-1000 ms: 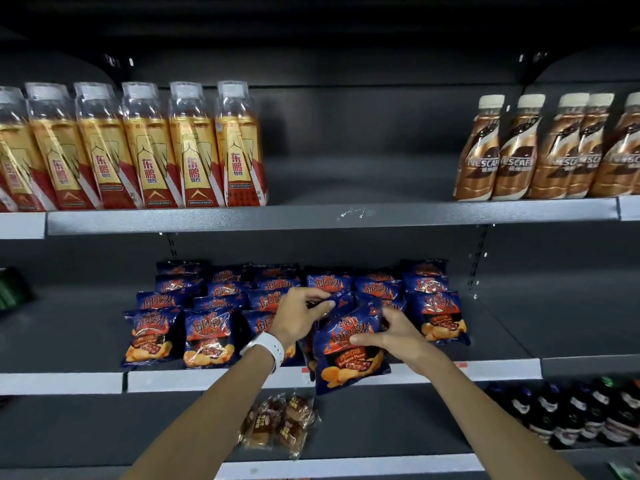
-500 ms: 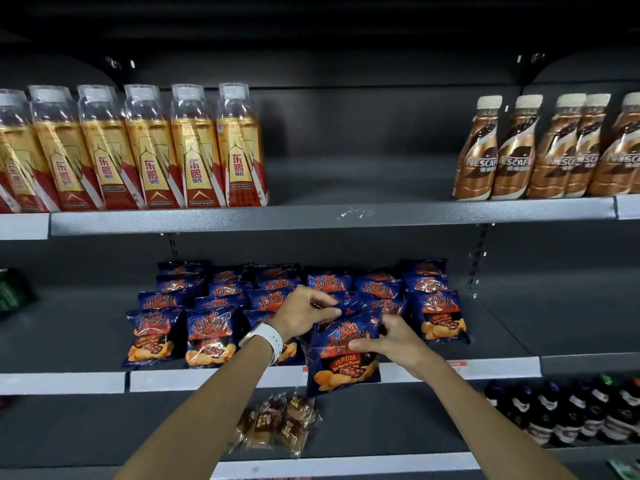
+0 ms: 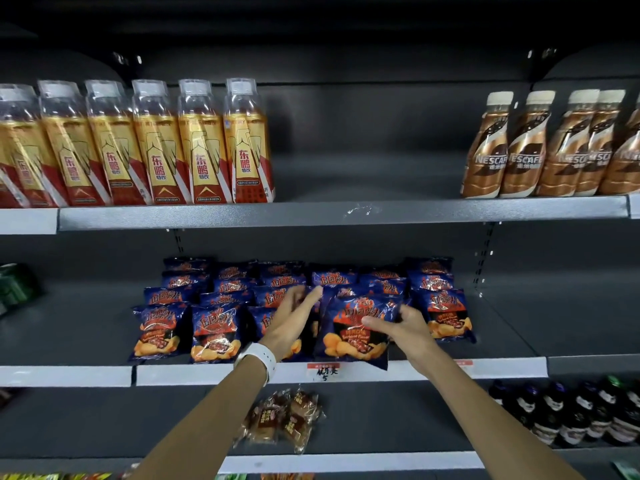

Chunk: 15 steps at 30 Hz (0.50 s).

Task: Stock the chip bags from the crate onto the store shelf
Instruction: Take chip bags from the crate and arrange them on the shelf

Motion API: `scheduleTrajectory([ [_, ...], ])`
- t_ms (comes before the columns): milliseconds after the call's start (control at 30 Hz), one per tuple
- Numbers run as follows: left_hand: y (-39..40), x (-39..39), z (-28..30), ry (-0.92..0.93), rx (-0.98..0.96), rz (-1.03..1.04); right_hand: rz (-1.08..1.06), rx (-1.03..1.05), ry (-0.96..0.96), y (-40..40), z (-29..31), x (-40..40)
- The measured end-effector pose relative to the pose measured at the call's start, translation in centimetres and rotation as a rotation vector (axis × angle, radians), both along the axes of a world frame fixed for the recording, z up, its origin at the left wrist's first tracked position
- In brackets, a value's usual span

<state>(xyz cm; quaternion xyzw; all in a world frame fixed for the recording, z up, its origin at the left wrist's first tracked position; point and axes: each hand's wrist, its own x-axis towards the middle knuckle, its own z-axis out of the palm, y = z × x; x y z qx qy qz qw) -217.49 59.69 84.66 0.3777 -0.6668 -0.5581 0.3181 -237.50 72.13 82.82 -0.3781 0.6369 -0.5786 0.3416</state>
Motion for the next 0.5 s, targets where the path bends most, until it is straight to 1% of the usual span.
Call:
scheduleTrajectory([
  [67, 0.0, 0.3, -0.9, -0.036, 0.061, -0.095, -0.038, -0.044, -0.067, -0.6, 0.2, -0.1],
  [167, 0.3, -0.4, -0.7, -0.074, 0.031, -0.160, -0.038, -0.073, -0.127, -1.7, 0.7, 0.2],
  [333, 0.5, -1.6, -0.8, -0.111, -0.062, -0.074, 0.005, -0.035, -0.102, -3.5, 0.8, 0.8],
  [467, 0.2, -1.6, -2.0, -0.063, -0.014, -0.031, 0.027, -0.025, -0.085, -4.1, 0.1, 0.7],
  [500, 0.0, -1.6, -2.3, -0.077, -0.008, -0.017, 0.028, -0.025, -0.084, -4.2, -0.1, 0.6],
])
